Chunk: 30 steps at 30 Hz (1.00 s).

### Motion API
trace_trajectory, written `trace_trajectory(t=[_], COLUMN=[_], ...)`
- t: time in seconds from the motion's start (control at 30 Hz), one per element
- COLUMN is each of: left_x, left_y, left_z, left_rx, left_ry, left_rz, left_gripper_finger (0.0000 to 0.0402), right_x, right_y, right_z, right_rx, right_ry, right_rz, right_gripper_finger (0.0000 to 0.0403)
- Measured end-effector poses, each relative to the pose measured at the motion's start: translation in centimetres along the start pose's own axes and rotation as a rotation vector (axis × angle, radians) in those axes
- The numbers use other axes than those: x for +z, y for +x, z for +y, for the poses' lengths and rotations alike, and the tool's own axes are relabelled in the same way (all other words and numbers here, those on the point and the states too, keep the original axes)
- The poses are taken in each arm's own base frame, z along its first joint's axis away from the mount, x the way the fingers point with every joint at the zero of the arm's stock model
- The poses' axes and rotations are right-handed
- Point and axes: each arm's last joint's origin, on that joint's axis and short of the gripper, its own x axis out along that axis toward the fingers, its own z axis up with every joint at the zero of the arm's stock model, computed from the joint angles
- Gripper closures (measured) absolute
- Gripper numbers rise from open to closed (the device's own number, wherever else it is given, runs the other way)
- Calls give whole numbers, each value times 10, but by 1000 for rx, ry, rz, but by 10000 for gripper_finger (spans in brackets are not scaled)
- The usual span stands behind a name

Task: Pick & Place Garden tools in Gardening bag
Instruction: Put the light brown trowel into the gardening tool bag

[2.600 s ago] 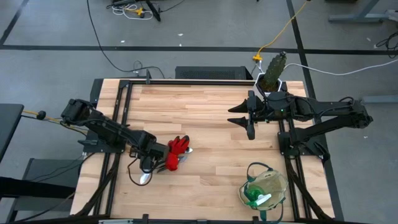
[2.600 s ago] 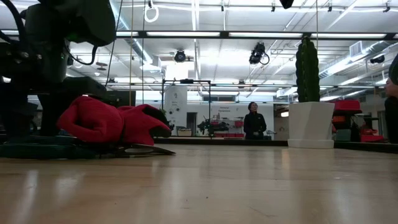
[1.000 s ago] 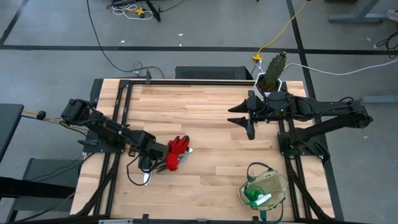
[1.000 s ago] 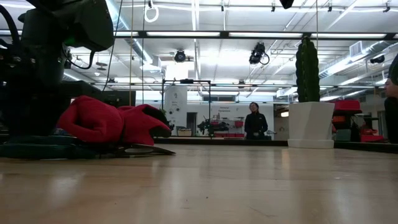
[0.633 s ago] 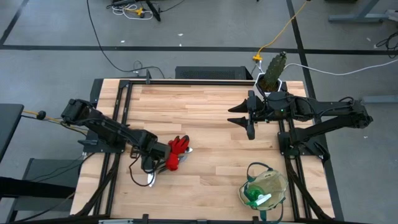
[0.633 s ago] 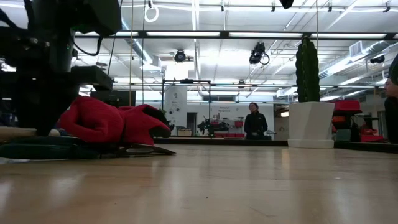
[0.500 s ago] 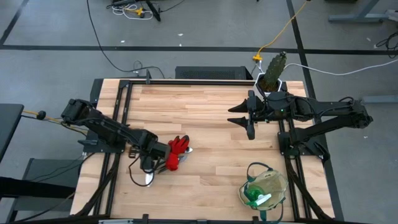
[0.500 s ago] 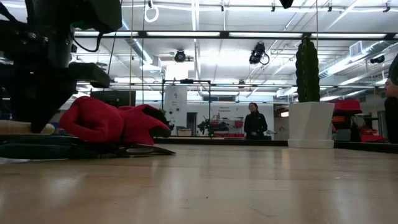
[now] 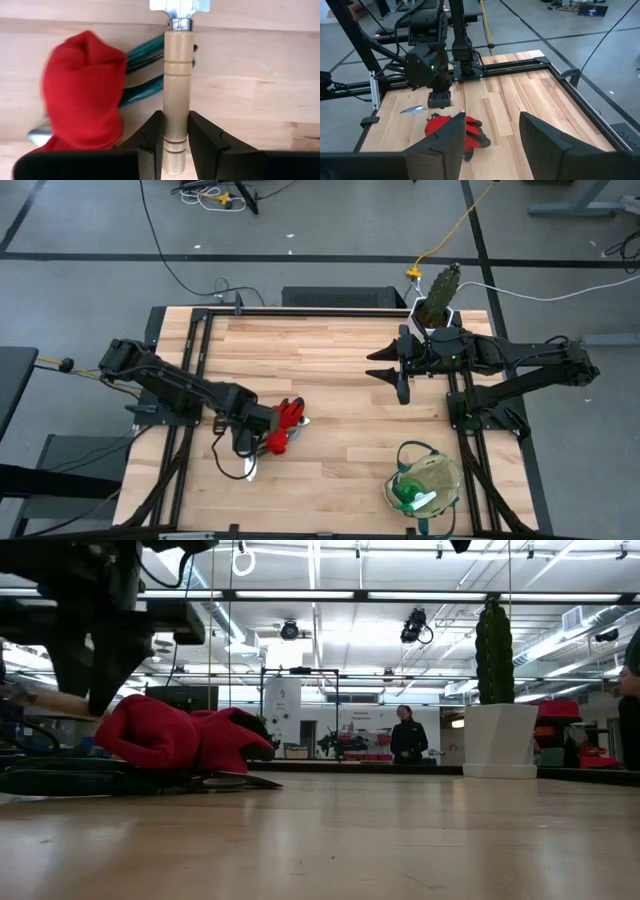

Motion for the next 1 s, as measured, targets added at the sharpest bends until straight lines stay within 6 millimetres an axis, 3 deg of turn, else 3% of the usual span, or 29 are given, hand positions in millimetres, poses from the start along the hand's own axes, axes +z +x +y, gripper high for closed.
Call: trace_trajectory(t=[0.37, 1.0], left_x=[-4, -43], left_y=[-29, -91], left_z=[23, 74], left_rx=[114, 521], left_ry=[-91, -179], left_rz=[-18, 111], left_gripper_finger=[326, 326], right_x=[0, 0], right_y=[0, 0], right_z=[0, 0], right_rx=[0, 0], right_ry=[-2, 8], right_rz=[0, 0], right_gripper_finger=[217, 217])
